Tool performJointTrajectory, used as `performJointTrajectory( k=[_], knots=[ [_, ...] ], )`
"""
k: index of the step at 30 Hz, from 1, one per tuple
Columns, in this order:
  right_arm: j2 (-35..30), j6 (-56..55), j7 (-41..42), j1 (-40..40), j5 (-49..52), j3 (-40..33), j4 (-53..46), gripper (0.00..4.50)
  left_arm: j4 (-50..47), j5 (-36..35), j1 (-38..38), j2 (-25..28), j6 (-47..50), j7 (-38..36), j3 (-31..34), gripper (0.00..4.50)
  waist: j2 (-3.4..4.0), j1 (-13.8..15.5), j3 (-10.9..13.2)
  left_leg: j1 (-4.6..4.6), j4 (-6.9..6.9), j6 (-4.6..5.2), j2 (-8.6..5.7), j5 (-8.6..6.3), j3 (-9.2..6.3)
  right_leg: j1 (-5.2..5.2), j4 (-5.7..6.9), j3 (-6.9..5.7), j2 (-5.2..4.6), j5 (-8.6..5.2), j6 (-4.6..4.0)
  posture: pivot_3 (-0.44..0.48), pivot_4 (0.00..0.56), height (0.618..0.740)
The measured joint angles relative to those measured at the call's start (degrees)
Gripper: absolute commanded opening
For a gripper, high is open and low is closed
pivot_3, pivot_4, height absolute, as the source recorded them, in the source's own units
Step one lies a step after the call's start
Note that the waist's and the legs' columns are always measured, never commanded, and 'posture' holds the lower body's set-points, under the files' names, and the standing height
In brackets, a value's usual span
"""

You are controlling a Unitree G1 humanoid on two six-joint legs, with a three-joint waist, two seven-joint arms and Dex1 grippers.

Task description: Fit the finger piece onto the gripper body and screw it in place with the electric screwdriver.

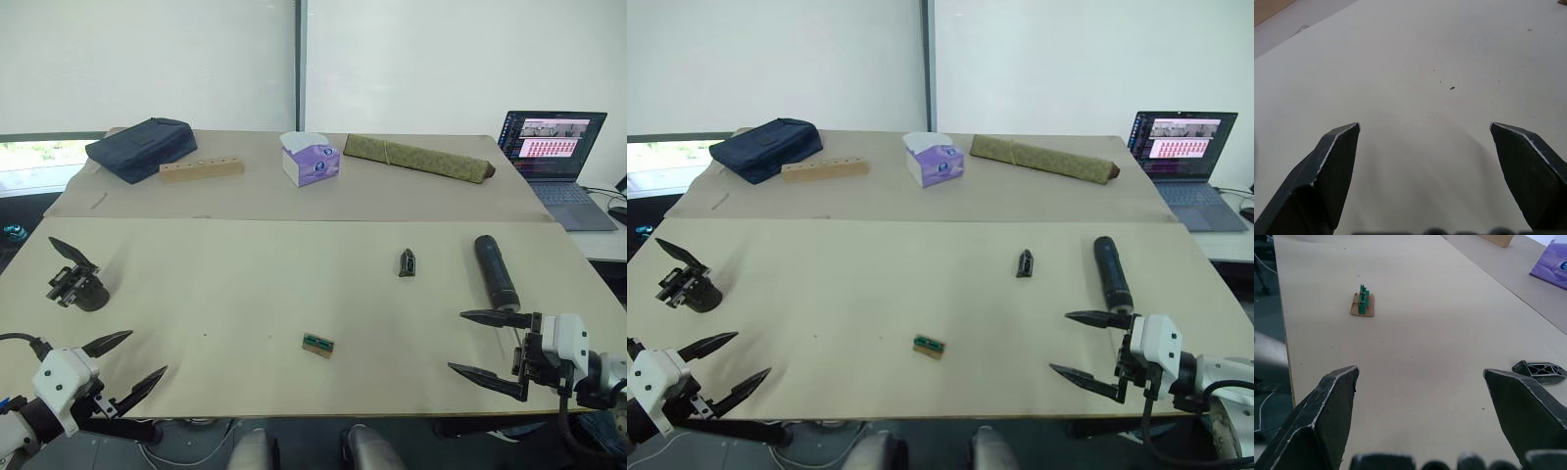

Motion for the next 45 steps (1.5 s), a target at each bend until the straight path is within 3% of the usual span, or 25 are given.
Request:
performJointTrajectory(
  k=[9, 16, 23, 28, 33, 37, 45],
  knots=[
    [5.46, 0.91, -1.71, -4.53, 0.58, 2.81, 0.32, 4.48, -2.91, -10.84, -1.45, -3.81, 9.52, 5.19, 5.35, 4.50, -0.01, -0.27, 0.00, 0.04, 0.00, 0.00, 0.03, 0.00, -0.02, 0.00, 0.10, 0.01, 0.05, 0.03, 0.05, 0.000, 0.150, 0.740],
    [12.43, 1.58, -4.13, -7.79, 4.05, 6.27, -6.36, 4.48, -2.52, -12.02, 0.47, -14.33, 10.08, 15.50, 11.90, 4.50, -0.03, -0.21, 0.02, 0.04, 0.00, 0.00, -0.01, 0.00, -0.03, 0.01, 0.09, 0.00, 0.06, 0.22, 0.37, 0.000, 0.150, 0.740],
    [15.68, -1.93, -2.60, -8.21, 4.91, 7.37, -7.32, 4.48, 0.32, -14.54, 1.03, -19.76, 10.05, 23.46, 17.83, 4.50, -0.21, 0.11, -0.03, 0.04, 0.00, 0.00, -0.01, 0.00, -0.03, 0.04, 0.06, -0.02, 0.00, 0.03, 0.05, 0.000, 0.150, 0.740],
    [16.47, -4.27, -0.73, -7.98, 4.90, 7.62, -6.32, 4.48, -0.30, -13.64, -1.01, -19.72, 12.01, 27.30, 15.83, 4.50, -0.22, 0.04, -0.04, 0.06, 0.00, 0.00, -0.05, 0.00, -0.02, 0.05, 0.07, -0.01, 0.02, 0.09, -0.04, 0.000, 0.150, 0.740],
    [16.54, -5.05, -0.38, -8.03, 4.67, 8.20, -4.94, 4.48, 1.15, -8.54, -6.01, -15.44, 15.31, 31.16, 11.68, 4.50, -0.25, -0.02, -0.04, 0.08, 0.00, 0.00, -0.04, 0.00, -0.02, 0.05, 0.12, -0.03, 0.08, 0.23, -0.23, 0.000, 0.150, 0.740],
    [16.57, -5.57, -0.51, -8.09, 4.23, 8.96, -4.87, 4.48, 7.98, -3.14, -13.01, -11.13, 16.90, 33.91, 8.53, 4.50, -0.23, -0.05, -0.04, 0.11, 0.00, 0.00, -0.05, 0.00, -0.01, 0.04, 0.18, -0.04, 0.09, 0.48, 0.00, 0.000, 0.150, 0.740],
    [16.72, -7.73, -0.74, -7.80, 2.70, 9.12, -3.63, 4.48, 20.01, 2.93, -23.29, -8.25, 13.48, 33.74, 4.05, 4.50, -0.25, -0.05, -0.04, 0.10, 0.00, 0.00, -0.04, 0.01, 0.00, 0.03, 0.22, -0.05, 0.08, 0.53, 0.00, 0.000, 0.150, 0.740]
  ],
)
